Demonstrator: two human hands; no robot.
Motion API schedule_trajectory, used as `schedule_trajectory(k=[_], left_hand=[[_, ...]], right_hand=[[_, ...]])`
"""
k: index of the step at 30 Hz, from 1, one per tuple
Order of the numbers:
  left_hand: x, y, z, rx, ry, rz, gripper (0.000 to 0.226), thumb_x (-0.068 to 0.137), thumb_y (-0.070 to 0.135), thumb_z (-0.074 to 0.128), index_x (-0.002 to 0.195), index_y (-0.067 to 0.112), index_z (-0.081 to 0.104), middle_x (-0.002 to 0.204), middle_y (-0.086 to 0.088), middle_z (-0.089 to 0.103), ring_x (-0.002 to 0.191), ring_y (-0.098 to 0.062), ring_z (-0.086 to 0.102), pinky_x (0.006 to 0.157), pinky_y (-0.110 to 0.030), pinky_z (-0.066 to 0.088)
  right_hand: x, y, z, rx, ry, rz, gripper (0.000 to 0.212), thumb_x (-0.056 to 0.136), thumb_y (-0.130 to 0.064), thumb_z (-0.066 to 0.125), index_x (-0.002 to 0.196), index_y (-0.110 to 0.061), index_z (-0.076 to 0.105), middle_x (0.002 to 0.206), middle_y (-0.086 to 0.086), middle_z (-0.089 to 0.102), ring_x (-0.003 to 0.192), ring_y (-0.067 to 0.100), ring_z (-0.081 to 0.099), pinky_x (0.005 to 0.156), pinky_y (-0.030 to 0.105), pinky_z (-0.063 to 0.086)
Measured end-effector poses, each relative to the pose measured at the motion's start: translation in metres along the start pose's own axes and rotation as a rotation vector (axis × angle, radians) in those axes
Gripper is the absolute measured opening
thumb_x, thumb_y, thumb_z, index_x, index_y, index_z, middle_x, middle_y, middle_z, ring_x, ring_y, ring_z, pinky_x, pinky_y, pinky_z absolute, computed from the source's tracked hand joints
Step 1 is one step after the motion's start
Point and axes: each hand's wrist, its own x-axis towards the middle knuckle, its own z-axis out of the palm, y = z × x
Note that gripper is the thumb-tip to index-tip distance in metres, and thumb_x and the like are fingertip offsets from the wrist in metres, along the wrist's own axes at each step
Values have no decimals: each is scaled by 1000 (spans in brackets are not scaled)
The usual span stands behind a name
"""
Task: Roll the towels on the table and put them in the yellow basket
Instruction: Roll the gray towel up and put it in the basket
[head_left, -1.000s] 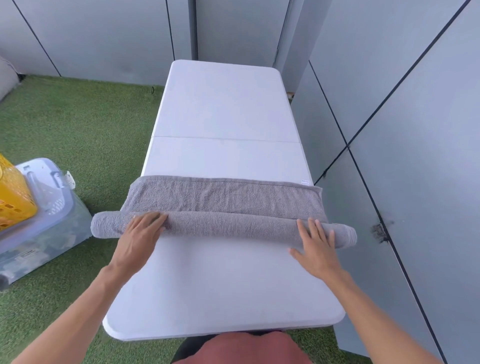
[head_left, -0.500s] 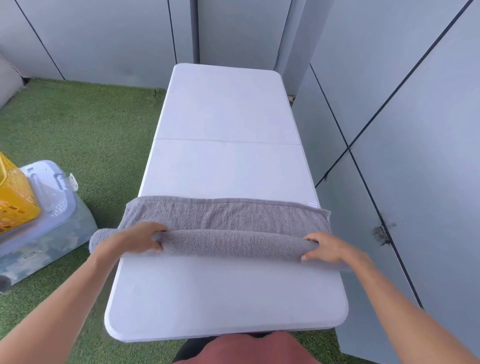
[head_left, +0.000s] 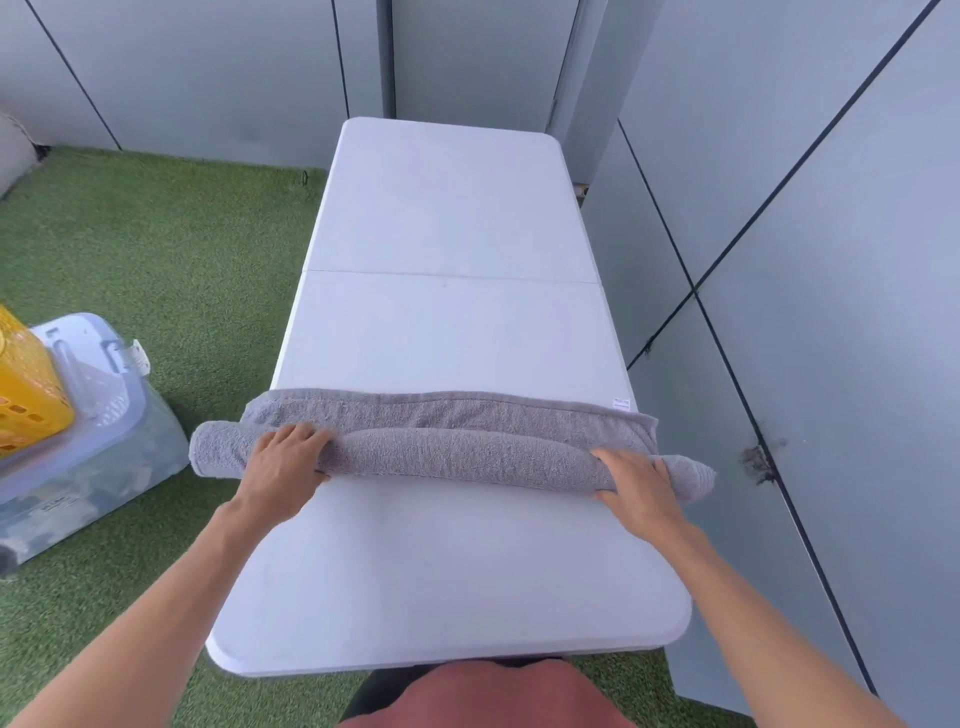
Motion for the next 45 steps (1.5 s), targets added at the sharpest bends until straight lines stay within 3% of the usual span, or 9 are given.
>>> schedule_trajectory(k=[6,9,12,17,23,30,34,39,45], left_hand=[[7,-12,-28,-120,-586,-4,53,84,33,71,132,21,52,133,3,55,121,-18,50,97,-25,37],[1,-20,-17,-304,-302,-58,43,89,28,64,131,19,55,127,-3,56,118,-24,53,99,-31,38],[-11,-18,-7,-296,17,-36,43,91,37,61,131,21,56,126,0,58,118,-26,53,101,-38,37],[-23,-10,3,-124,-27,70,68,80,39,73,139,18,47,134,-2,55,128,-26,47,110,-39,29],[-13,-13,-21,-284,-544,-16,41,80,42,73,113,20,62,106,2,67,101,-19,59,87,-30,44],[-35,-19,17,-310,105,-110,56,83,61,60,124,22,59,115,2,59,114,-21,53,112,-46,21],[-51,-31,27,-246,110,52,77,78,69,45,136,20,50,120,3,51,115,-20,49,113,-46,23],[-41,-10,25,-240,217,-105,45,78,29,77,117,11,64,103,-13,47,85,-36,46,75,-51,49],[-29,53,4,-337,48,-435,38,88,45,61,85,8,58,85,-10,48,85,-39,56,67,-38,39]], right_hand=[[3,21,-30,339,-539,56,56,73,-29,81,124,-25,58,122,-5,58,115,14,54,91,24,41],[-3,23,-20,482,-228,80,47,80,-33,75,123,-34,56,125,-9,56,119,16,54,97,32,44],[-11,19,-9,305,55,-12,48,87,-50,61,132,-38,48,135,-15,47,131,12,41,114,44,23],[-17,5,-1,-76,-64,-46,67,85,-45,64,143,-33,33,137,-12,45,134,14,34,113,42,18],[-8,12,-30,320,-483,26,31,76,-35,76,103,-34,60,104,-10,63,96,12,59,85,30,47],[-27,5,0,196,237,190,53,91,-54,50,137,-27,47,143,1,42,137,22,31,112,41,20],[-35,14,8,10,15,65,74,90,-56,52,151,-30,20,155,-3,22,146,18,10,117,45,1],[-25,6,6,-40,132,140,45,94,-38,53,135,-22,44,122,3,60,118,27,51,99,43,33],[-17,-60,11,163,135,426,36,99,-45,37,107,-11,47,107,13,64,101,35,59,80,44,43]])
